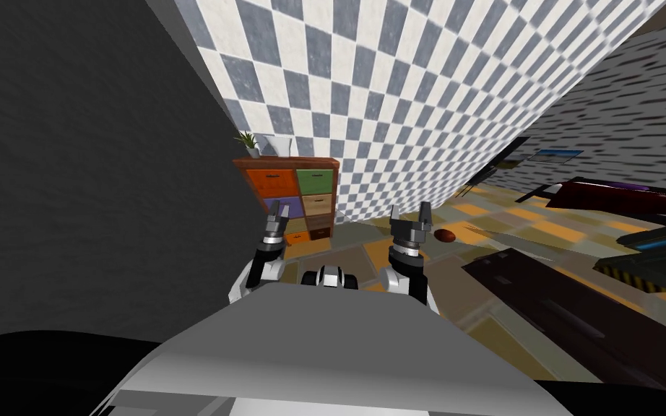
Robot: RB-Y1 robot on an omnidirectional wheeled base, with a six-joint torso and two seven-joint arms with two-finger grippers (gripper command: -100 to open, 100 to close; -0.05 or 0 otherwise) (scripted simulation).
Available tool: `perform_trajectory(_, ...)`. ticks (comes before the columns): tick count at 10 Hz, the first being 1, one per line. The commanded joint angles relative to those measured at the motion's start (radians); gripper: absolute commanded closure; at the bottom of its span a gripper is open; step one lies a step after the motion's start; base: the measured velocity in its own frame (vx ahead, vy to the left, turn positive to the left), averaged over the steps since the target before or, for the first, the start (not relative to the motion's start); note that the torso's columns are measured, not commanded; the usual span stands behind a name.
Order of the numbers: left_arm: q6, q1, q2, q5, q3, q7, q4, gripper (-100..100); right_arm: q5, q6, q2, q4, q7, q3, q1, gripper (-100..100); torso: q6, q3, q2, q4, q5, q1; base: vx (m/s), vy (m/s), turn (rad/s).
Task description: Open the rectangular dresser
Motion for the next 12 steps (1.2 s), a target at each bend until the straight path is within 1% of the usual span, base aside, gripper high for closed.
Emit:
perform_trajectory(1,0.002,-0.015,0.015,0.004,0.011,0.002,0.067,-100,0.000,0.000,0.000,0.000,0.000,0.000,0.000,0,0.000,0.000,0.000,0.000,0.000,0.001,0.132,-0.024,0.006)
perform_trajectory(4,0.007,-0.029,0.025,0.008,0.020,0.003,0.134,-100,0.000,0.000,0.000,0.000,0.000,0.000,0.000,0,0.000,0.000,0.001,0.000,0.000,-0.001,0.119,-0.039,0.009)
perform_trajectory(5,0.010,-0.038,0.029,0.010,0.026,0.004,0.177,-100,0.000,0.000,0.000,0.000,0.000,0.000,0.000,0,0.000,0.001,0.001,0.000,0.000,0.000,0.139,-0.044,0.010)
perform_trajectory(6,0.012,-0.043,0.031,0.011,0.029,0.004,0.198,-100,0.000,0.000,0.000,0.000,0.000,0.000,0.000,0,0.000,0.000,0.000,0.000,0.000,-0.001,0.171,-0.048,0.012)
perform_trajectory(12,0.020,-0.071,0.027,0.018,0.047,0.006,0.326,-100,0.000,0.000,0.000,0.000,0.000,0.000,0.000,0,0.000,0.000,0.001,0.000,0.000,-0.001,0.110,-0.037,0.007)
